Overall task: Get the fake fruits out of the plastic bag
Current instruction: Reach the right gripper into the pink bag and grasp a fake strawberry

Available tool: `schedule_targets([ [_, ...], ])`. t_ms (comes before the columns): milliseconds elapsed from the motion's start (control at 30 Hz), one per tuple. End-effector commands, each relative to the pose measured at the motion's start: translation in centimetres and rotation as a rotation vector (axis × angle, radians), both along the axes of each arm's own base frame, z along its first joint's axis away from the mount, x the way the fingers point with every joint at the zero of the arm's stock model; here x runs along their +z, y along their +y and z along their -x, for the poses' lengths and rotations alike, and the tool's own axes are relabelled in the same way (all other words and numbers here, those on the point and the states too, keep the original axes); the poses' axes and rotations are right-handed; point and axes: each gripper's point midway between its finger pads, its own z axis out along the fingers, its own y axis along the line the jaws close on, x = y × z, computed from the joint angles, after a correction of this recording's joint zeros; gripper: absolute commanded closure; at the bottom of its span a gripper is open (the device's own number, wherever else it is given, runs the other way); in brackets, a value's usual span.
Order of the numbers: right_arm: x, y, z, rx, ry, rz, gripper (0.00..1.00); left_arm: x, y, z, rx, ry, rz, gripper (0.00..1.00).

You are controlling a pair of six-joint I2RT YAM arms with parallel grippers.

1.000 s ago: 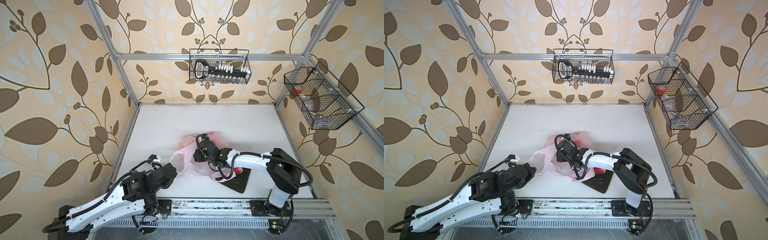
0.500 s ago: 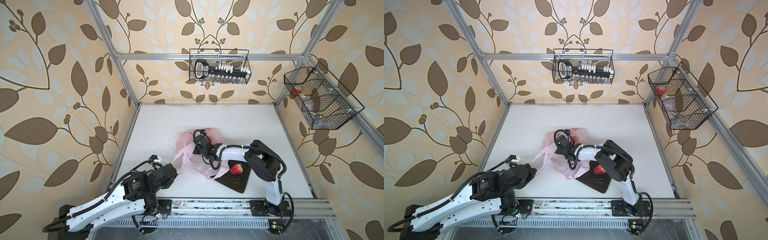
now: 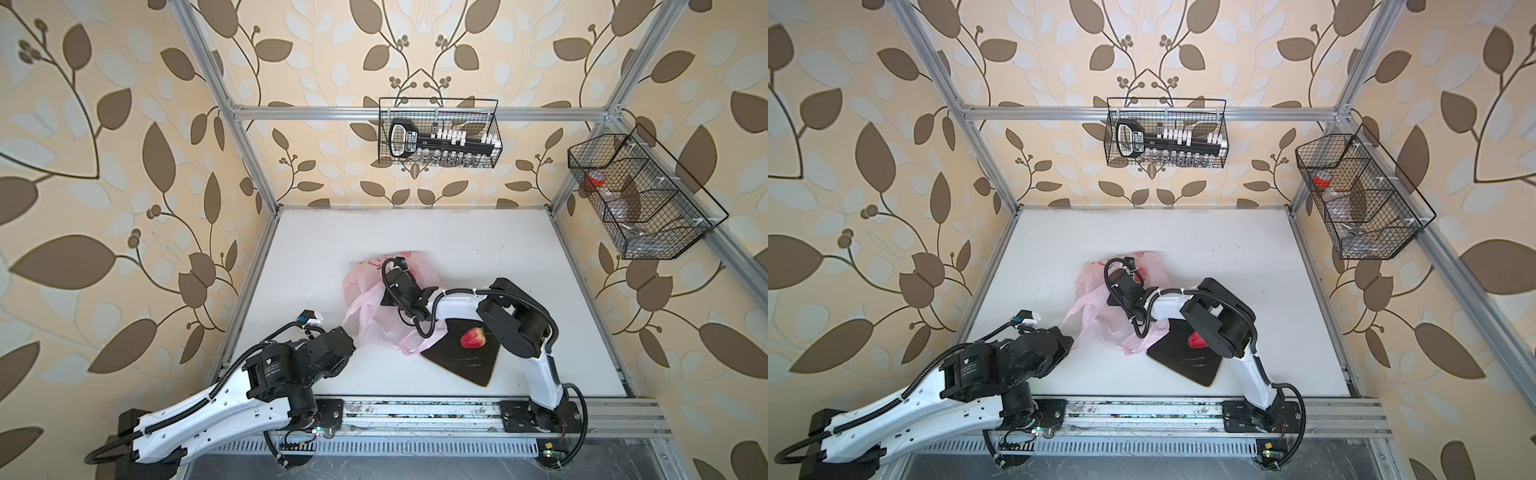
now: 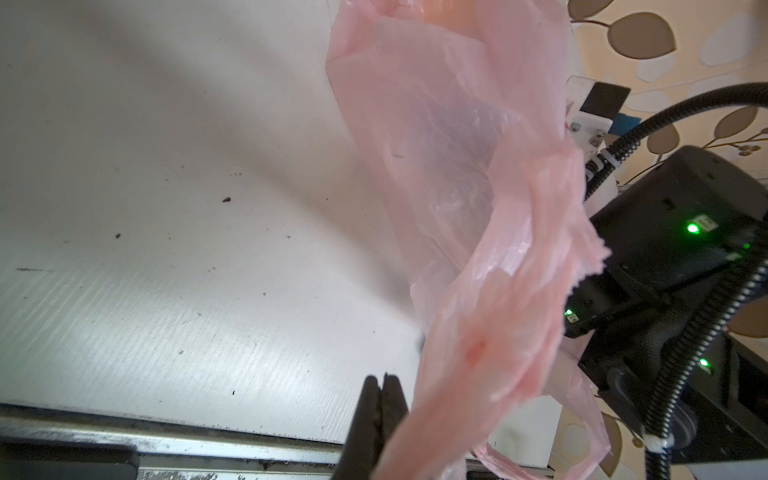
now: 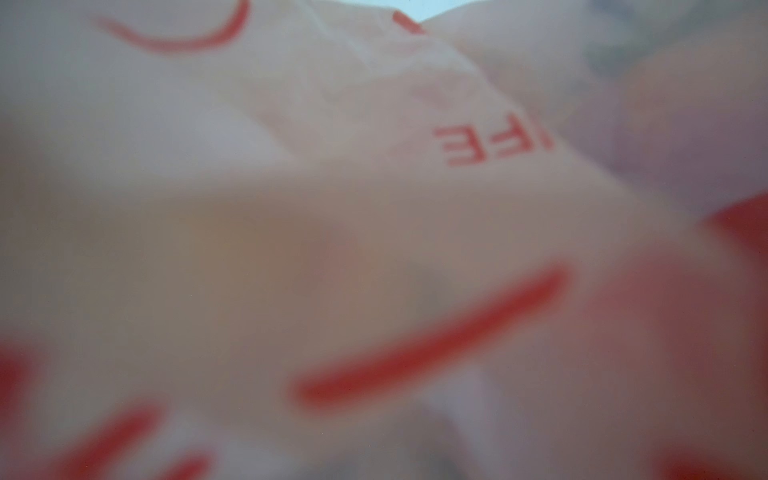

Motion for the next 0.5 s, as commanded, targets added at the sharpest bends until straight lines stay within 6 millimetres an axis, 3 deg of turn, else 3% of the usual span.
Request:
schedule_targets([
  [0,2.8,0.0,0.7,0.045,-0.034,-0.051,0.74,0.8,0.9,-0.2,0.039,-0.018,-0.002,1.0],
  [200,3.2,-1.6,3.1,0.021,0.036,-0.137,0.74,0.9,0.7,-0.5,0.04,-0.034,0.011,1.0],
  [333,3.4,-1.3,3.0,-0.075,0.118,-0.276,0.43,0.8,-0.3,-0.6,0.008,-0.041,0.037,1.0],
  [467,3.1,0.1,1.5,-0.188,0.19,-0.399,0.34,1.2,-1.4,-0.4,-0.045,-0.036,0.056,1.0],
])
